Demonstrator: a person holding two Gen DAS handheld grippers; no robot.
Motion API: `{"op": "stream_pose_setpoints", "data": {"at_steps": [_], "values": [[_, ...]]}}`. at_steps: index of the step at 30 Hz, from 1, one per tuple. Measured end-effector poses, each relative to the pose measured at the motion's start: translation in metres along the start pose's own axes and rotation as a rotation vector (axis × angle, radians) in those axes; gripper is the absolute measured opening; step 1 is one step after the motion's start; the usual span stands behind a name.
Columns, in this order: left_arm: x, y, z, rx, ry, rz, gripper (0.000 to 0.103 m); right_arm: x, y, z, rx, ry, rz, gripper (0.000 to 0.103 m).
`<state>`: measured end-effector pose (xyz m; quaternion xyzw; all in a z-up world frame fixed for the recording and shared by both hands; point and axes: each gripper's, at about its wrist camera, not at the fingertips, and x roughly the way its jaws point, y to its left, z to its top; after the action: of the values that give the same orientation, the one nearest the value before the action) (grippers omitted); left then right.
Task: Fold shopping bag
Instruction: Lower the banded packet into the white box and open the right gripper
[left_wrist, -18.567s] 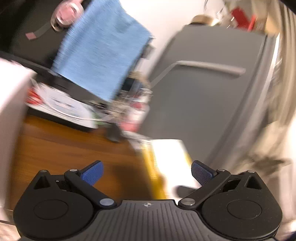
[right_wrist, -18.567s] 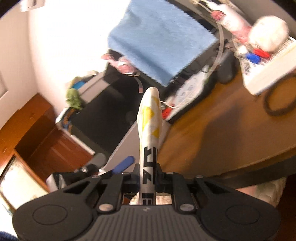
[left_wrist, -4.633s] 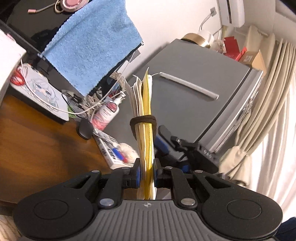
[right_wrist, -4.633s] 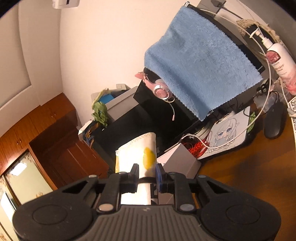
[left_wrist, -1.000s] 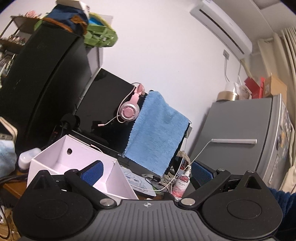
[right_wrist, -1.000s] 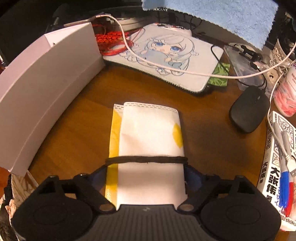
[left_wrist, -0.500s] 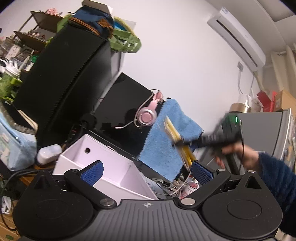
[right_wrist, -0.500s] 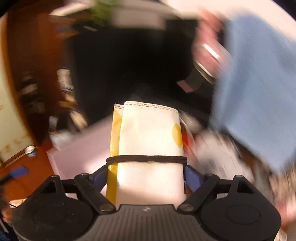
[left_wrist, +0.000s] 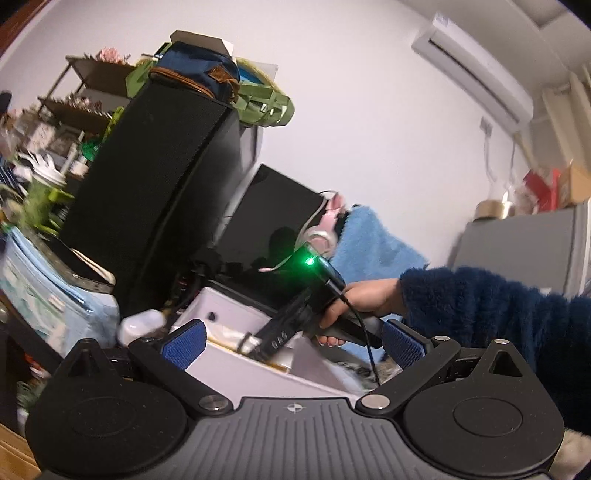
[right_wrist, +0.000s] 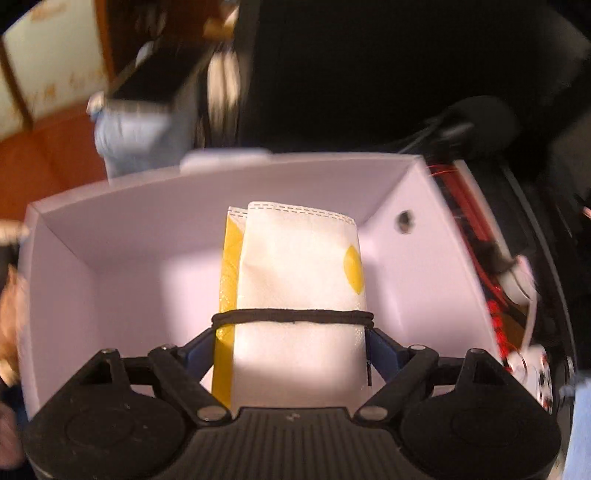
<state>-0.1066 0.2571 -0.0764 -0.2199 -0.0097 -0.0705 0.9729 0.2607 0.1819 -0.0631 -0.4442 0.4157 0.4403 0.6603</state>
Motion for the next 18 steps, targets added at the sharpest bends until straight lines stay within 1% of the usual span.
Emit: {"op": "stream_pose_setpoints", "data": {"at_steps": [2, 4, 7, 9, 11, 14, 18], "values": [[0.001, 0.000, -0.002, 0.027, 0.008, 0.029, 0.102, 0.019, 0.004, 0.003, -0.069, 0.024, -0.007, 0.085], [0.003, 0.003, -0.005, 0.033, 0.017, 0.040, 0.102, 0.032, 0.005, 0.005, -0.107, 0.031, -0.008, 0.085], [0.005, 0.007, -0.007, 0.028, 0.027, 0.049, 0.102, 0.044, 0.002, 0.006, -0.120, 0.050, -0.008, 0.088], [0.006, 0.009, -0.008, 0.019, 0.032, 0.050, 0.102, 0.050, 0.001, 0.004, -0.136, 0.060, -0.033, 0.090], [0.006, 0.011, -0.009, 0.012, 0.036, 0.051, 0.102, 0.050, 0.001, 0.000, -0.155, 0.062, -0.055, 0.092], [0.008, 0.012, -0.010, 0.006, 0.040, 0.052, 0.102, 0.040, 0.001, -0.007, -0.145, 0.040, -0.081, 0.092], [0.010, 0.012, -0.011, 0.002, 0.042, 0.055, 0.102, 0.026, 0.010, -0.022, -0.144, -0.012, -0.052, 0.088]]}}
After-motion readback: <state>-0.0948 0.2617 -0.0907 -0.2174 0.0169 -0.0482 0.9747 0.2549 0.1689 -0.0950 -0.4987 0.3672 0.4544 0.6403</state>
